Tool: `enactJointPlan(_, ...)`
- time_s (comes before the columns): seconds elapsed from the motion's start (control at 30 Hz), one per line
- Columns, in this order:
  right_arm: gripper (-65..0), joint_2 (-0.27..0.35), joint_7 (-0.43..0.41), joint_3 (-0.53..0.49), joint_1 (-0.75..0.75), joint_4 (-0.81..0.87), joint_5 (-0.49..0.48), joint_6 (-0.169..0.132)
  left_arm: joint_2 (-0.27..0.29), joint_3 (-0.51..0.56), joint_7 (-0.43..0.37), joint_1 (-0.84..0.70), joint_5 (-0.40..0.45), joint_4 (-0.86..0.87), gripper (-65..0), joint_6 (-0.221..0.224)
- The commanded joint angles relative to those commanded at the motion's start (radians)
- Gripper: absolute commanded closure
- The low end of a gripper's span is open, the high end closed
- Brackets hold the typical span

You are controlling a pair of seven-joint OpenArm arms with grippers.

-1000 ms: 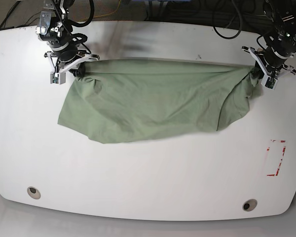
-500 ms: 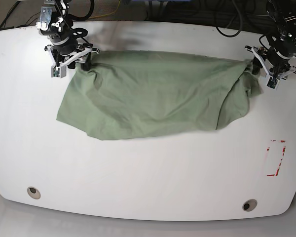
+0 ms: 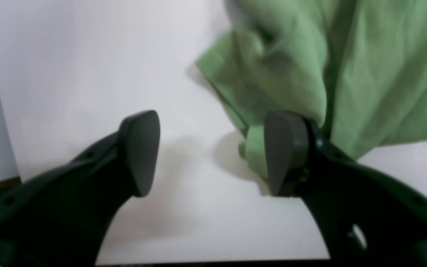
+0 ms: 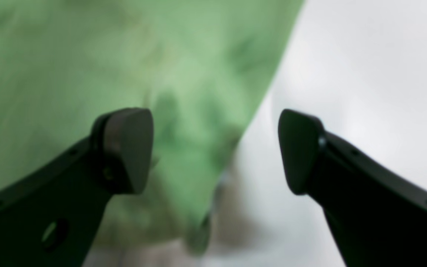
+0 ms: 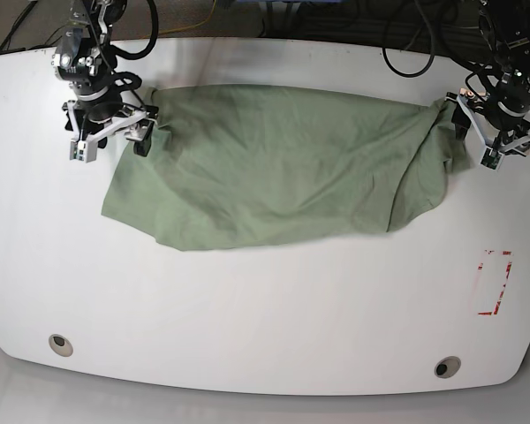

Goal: Layout the t-shirt on the table in an organized manner, then fold the t-shirt properly
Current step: 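Open the right gripper and release the t-shirt edge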

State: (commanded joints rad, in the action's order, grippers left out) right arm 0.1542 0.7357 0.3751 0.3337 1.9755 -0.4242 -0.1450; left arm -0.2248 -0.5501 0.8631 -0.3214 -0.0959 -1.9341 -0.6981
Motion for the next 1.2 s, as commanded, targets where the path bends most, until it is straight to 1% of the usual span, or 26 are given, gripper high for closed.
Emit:
enactJointPlan(0.13,-50.6,0.002,0.000,0.000,-0.087,-0.032,0.006,0.000,0.000,0.000,0.000,0.046,0.002,0.000,-41.9,0.000)
enactJointPlan(0.27,-50.6,0.005,0.000,0.000,-0.169,-0.107,0.008,0.002,0.000,0.002,0.000,0.061,-0.002,0.000,-41.9,0.000)
enactJointPlan(0.33,-50.6,0.021,0.000,0.011,-0.219,-0.166,0.009,0.002,0.000,0.003,0.000,0.092,-0.002,-0.002,-41.9,0.000)
enactJointPlan(0.57,-50.6,0.038,-0.005,0.089,-0.382,-0.391,0.009,-0.006,0.000,0.003,0.000,0.149,0.000,-0.002,-41.8,0.000)
enactJointPlan(0.6,-50.6,0.046,-0.005,0.098,-0.399,-0.419,0.009,-0.009,0.000,0.003,0.000,0.155,0.000,-0.002,-41.8,0.000)
enactJointPlan(0.73,-50.6,0.094,-0.006,0.114,-0.479,-0.545,0.008,-0.038,0.000,0.005,0.000,0.176,0.002,-0.002,-41.6,0.000)
enactJointPlan(0.8,-50.6,0.110,-0.006,0.115,-0.511,-0.601,0.003,-0.044,0.000,0.005,0.000,0.183,0.002,-0.002,-41.6,0.000)
enactJointPlan(0.87,-50.6,0.123,-0.008,0.117,-0.528,-0.638,0.002,-0.048,0.000,0.006,0.000,0.184,0.002,-0.002,-41.6,0.000)
enactJointPlan(0.93,-50.6,0.132,-0.026,0.117,-0.540,-0.681,0.000,-0.061,0.000,0.008,0.000,0.190,0.002,-0.002,-41.6,0.000)
enactJointPlan(1.03,-50.6,0.132,-0.048,0.117,-0.542,-0.713,0.000,-0.071,0.000,0.025,0.000,0.198,0.003,0.000,-41.6,0.000)
enactJointPlan(1.2,-50.6,0.127,-0.049,0.117,-0.529,-0.732,-0.002,-0.072,0.000,0.031,0.000,0.201,0.003,0.000,-41.6,0.000)
